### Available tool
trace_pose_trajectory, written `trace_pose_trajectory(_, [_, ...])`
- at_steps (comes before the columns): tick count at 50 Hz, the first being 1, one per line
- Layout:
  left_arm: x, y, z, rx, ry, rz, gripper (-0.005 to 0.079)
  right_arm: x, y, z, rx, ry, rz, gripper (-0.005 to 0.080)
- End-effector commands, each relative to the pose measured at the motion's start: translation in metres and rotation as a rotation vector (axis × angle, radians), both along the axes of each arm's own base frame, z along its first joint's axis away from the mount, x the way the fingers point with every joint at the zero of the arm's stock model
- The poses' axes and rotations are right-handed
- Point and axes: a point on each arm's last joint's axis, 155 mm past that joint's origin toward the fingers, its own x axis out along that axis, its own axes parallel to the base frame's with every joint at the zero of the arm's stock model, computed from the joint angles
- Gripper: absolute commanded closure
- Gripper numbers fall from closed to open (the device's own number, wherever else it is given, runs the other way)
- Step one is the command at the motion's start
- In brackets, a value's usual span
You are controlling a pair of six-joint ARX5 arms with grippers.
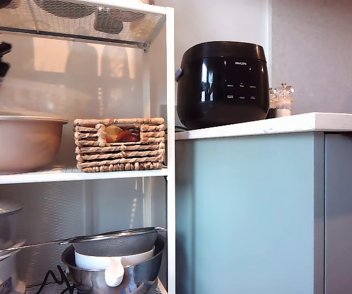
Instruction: Pick up the plastic microwave lid from the counter next to you, then place it on the shelf
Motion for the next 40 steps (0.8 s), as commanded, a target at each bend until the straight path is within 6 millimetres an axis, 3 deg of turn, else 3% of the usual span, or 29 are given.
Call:
trace_pose_trajectory(1, [0.005, 0.000, 0.005, 0.018, -0.014, -0.011, 0.0407, 0.000, 0.001, 0.000, 0.008, -0.001, -0.002, 0.0765])
trace_pose_trajectory(18, [0.004, 0.001, 0.005, 0.033, -0.006, -0.022, 0.0407, -0.007, 0.007, -0.003, 0.029, 0.035, 0.035, 0.0765])
trace_pose_trajectory(27, [0.004, -0.008, 0.016, 0.090, 0.000, -0.132, 0.0407, -0.009, 0.010, -0.004, 0.034, 0.047, 0.048, 0.0765])
trace_pose_trajectory(40, [-0.014, -0.014, 0.029, 0.183, 0.056, -0.259, 0.0407, -0.010, 0.010, -0.004, 0.030, 0.046, 0.056, 0.0765])
